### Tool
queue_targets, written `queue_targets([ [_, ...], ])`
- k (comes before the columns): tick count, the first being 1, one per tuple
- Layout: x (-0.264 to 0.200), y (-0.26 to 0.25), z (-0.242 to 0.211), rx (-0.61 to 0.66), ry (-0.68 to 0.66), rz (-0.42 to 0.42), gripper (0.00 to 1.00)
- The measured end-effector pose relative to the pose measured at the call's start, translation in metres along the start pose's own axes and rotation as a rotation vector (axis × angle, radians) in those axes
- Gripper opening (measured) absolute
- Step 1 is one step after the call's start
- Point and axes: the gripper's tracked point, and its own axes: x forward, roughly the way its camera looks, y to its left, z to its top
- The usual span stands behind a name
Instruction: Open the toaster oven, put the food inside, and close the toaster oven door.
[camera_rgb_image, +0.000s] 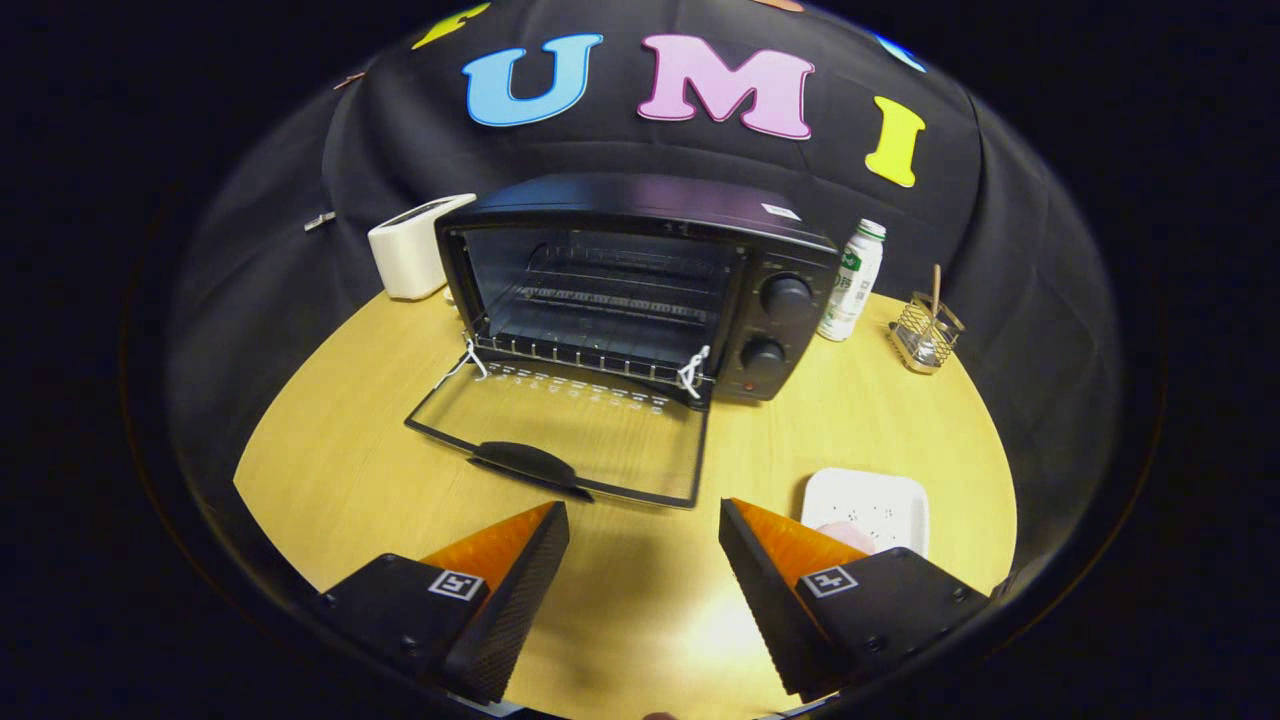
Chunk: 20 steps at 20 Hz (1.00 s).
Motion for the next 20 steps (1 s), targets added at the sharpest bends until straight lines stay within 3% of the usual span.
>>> queue_targets([
  [5, -0.019, -0.089, 0.005, 0.085, 0.038, -0.050, 0.99],
  [10, -0.017, -0.178, -0.030, 0.098, 0.157, -0.130, 0.99],
  [15, 0.005, -0.223, -0.073, 0.240, 0.318, -0.115, 0.99],
  [20, 0.029, -0.255, -0.103, 0.228, 0.400, -0.123, 0.98],
])
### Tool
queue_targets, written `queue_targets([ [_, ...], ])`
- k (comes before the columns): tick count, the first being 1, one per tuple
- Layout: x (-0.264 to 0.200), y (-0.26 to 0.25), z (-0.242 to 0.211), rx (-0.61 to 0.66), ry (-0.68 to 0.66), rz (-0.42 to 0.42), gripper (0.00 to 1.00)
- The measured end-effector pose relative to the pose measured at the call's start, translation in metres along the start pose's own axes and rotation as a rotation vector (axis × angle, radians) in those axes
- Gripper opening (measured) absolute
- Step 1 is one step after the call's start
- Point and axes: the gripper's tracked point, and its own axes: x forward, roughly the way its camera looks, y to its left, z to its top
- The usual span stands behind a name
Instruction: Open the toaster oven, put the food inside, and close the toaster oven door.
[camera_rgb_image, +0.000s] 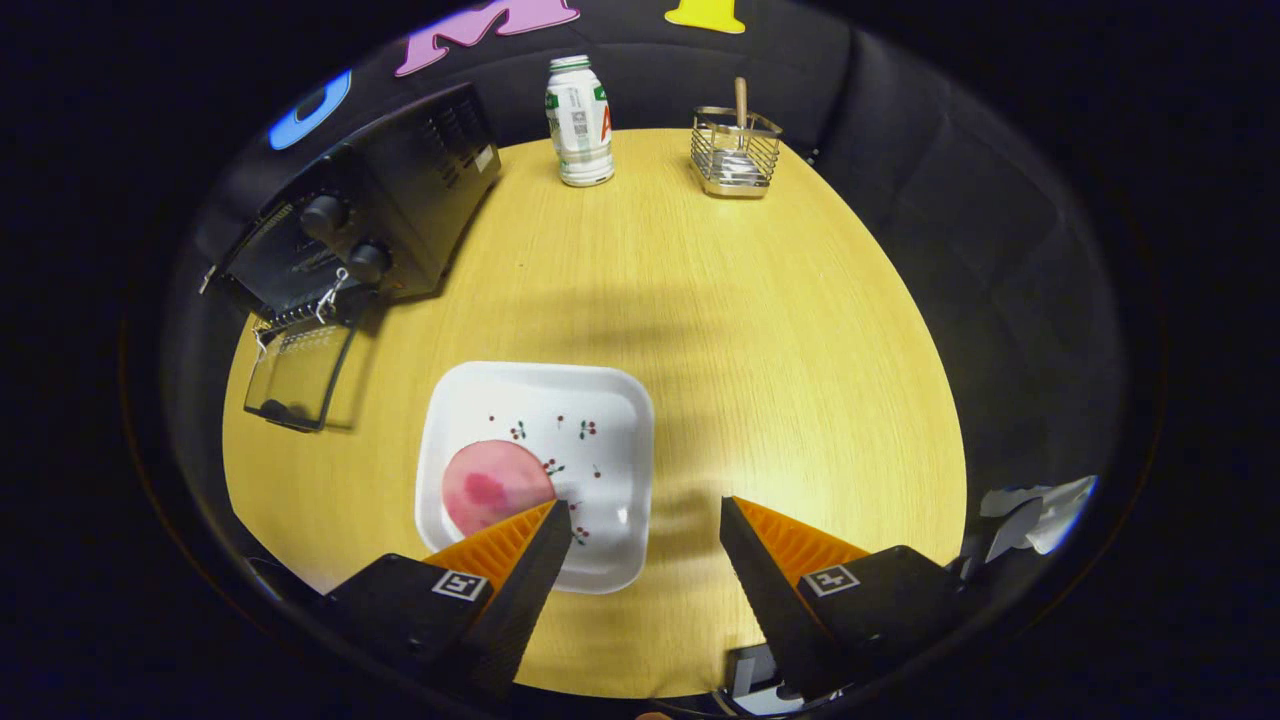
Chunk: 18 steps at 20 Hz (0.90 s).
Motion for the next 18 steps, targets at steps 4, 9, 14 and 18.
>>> queue_targets([
  [4, 0.017, 0.006, -0.009, 0.029, 0.079, 0.019, 0.98],
  [9, 0.022, 0.014, -0.008, 0.043, 0.118, 0.016, 0.87],
  [14, 0.023, 0.015, -0.010, 0.062, 0.198, 0.043, 0.50],
  [18, 0.025, 0.007, -0.010, 0.163, 0.211, 0.094, 0.15],
])
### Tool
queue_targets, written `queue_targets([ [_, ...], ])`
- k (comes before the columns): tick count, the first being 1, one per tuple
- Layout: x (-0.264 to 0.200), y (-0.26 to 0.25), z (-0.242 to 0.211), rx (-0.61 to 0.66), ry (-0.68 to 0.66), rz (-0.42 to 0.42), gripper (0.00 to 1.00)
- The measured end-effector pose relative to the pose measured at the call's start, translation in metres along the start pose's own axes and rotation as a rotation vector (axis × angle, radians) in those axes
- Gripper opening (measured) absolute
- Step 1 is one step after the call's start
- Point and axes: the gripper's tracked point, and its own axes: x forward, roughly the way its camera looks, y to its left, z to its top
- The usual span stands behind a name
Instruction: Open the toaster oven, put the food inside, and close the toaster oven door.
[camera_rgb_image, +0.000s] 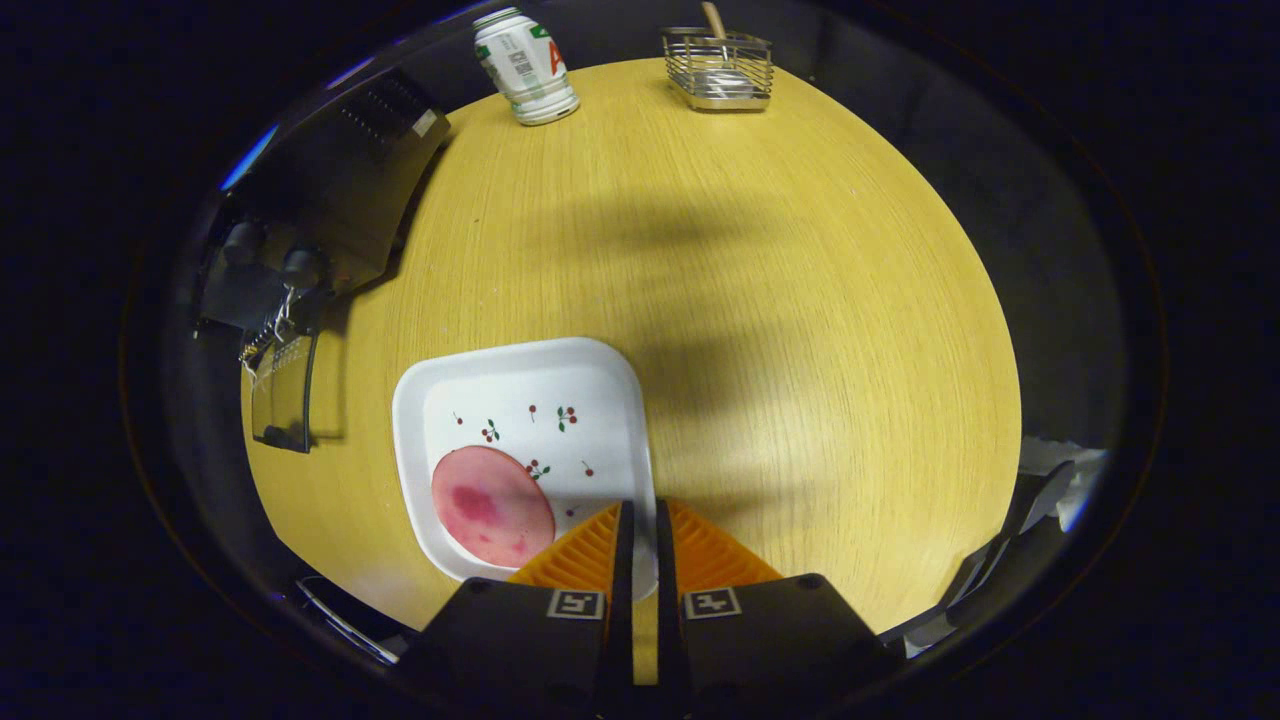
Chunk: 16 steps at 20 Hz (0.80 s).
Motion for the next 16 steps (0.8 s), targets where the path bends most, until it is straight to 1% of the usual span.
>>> queue_targets([
  [1, -0.003, 0.000, -0.002, 0.000, -0.006, 0.019, 0.09],
  [2, -0.005, 0.000, -0.004, -0.014, -0.020, 0.037, 0.09],
  [3, -0.008, 0.001, -0.004, -0.029, -0.035, 0.049, 0.06],
  [6, -0.004, 0.002, -0.003, -0.046, -0.037, 0.069, 0.05],
  [8, -0.003, 0.004, -0.007, 0.006, -0.025, 0.095, 0.05],
  [10, -0.002, 0.011, -0.015, 0.094, -0.012, 0.128, 0.05],
  [12, -0.004, 0.022, -0.025, 0.171, -0.014, 0.171, 0.05],
  [16, -0.009, 0.049, -0.038, 0.279, -0.023, 0.264, 0.05],
])
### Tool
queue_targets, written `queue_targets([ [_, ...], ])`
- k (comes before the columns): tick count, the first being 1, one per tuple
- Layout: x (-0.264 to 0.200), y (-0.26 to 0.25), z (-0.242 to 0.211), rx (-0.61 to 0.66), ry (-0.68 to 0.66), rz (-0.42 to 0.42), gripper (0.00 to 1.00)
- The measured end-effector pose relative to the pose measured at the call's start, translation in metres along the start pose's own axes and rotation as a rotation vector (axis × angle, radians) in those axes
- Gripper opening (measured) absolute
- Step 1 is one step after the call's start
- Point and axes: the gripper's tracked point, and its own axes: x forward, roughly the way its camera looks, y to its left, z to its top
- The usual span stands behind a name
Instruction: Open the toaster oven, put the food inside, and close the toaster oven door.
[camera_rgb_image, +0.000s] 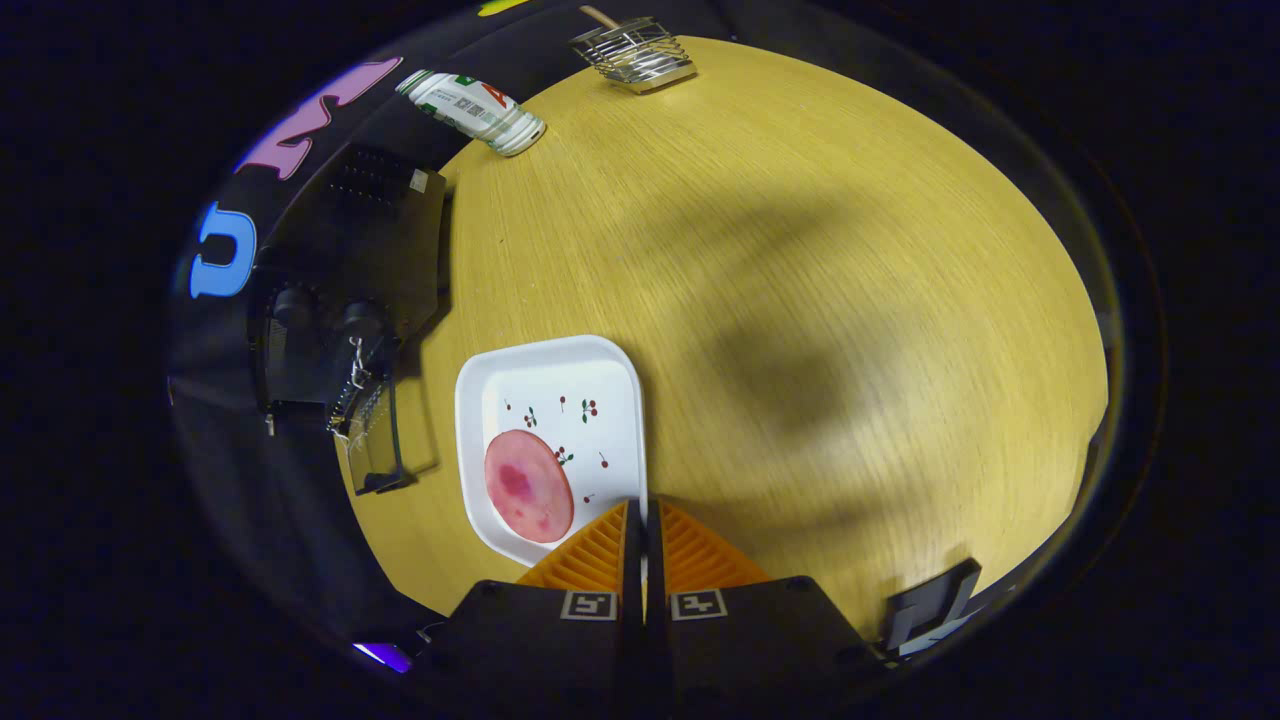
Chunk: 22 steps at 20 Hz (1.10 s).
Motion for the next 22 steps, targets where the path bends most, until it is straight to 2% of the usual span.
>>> queue_targets([
  [6, -0.012, 0.036, -0.020, 0.212, -0.062, 0.126, 0.05],
  [9, -0.021, 0.047, -0.031, 0.273, -0.091, 0.174, 0.05],
  [14, -0.044, 0.077, -0.054, 0.291, -0.143, 0.242, 0.05],
  [22, -0.066, 0.166, -0.077, 0.268, -0.175, 0.349, 0.05],
])
